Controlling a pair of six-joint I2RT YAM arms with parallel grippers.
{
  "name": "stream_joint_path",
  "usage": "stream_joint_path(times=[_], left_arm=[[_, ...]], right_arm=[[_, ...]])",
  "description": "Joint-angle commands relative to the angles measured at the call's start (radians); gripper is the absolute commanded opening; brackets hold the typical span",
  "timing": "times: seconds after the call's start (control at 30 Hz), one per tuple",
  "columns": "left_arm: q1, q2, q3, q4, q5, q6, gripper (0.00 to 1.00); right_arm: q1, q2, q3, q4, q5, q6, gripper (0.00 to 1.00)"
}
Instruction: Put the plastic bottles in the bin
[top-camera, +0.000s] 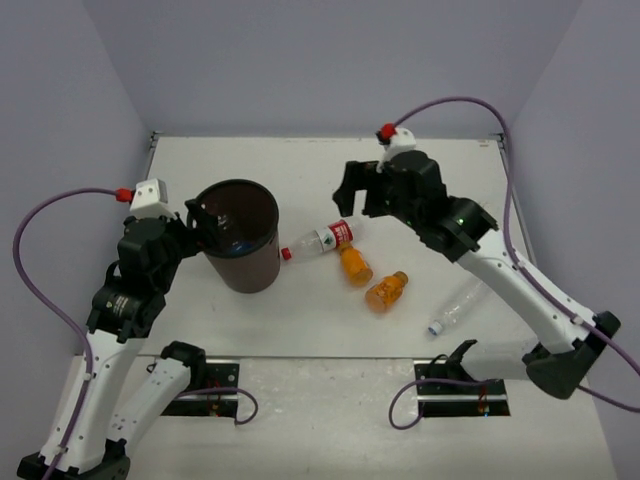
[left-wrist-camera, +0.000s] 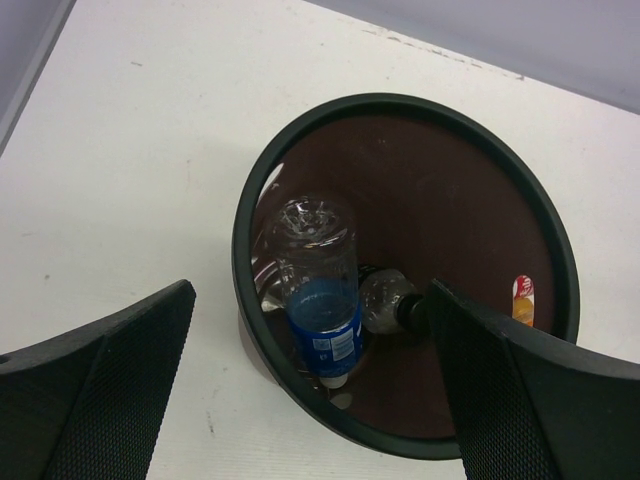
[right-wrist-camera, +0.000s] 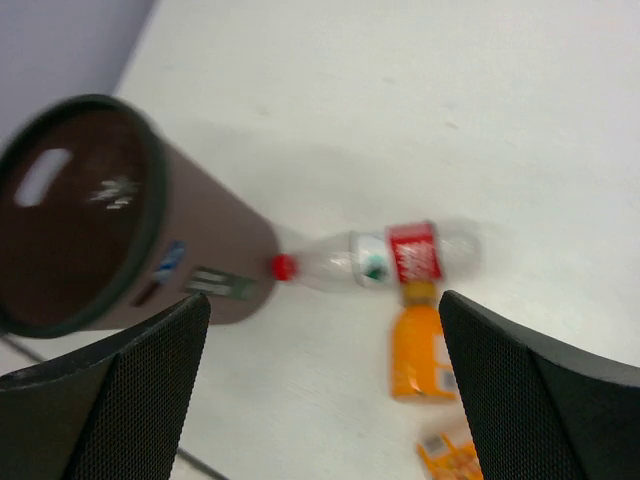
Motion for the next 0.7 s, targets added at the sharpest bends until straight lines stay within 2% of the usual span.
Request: stream_joint_path(times=[0.0,0.13,0.3,0.43,0.67], left_arm=[[0.009,0.005,-0.016,0.048,0.043,0.024,1.0],[0.011,0.019,-0.015,0.045,0.056,0.029,1.0],[0.012,0.021,-0.018,0.048,0.063,0.041,1.0],[0.023,0.018,-0.029,0.058,0.1,0.044,1.0],[0.098,0.018,-0.046,0.089,0.218,0.058,1.0]], right_arm=[[-0.109,-0.185,-0.241,-0.036,0.118,0.074,0.99],[-0.272,-0.339,-0.418,-0.133,0.119,0.178,0.99],[-0.464,-0.386,-0.523,-0.254,0.065,0.259,0.99],[-0.715,-0.432,-0.613,-0.288,0.009,0.281,0.99],[-0.851,-0.476,-0.714,-0.285,0.042,0.31,0.99]])
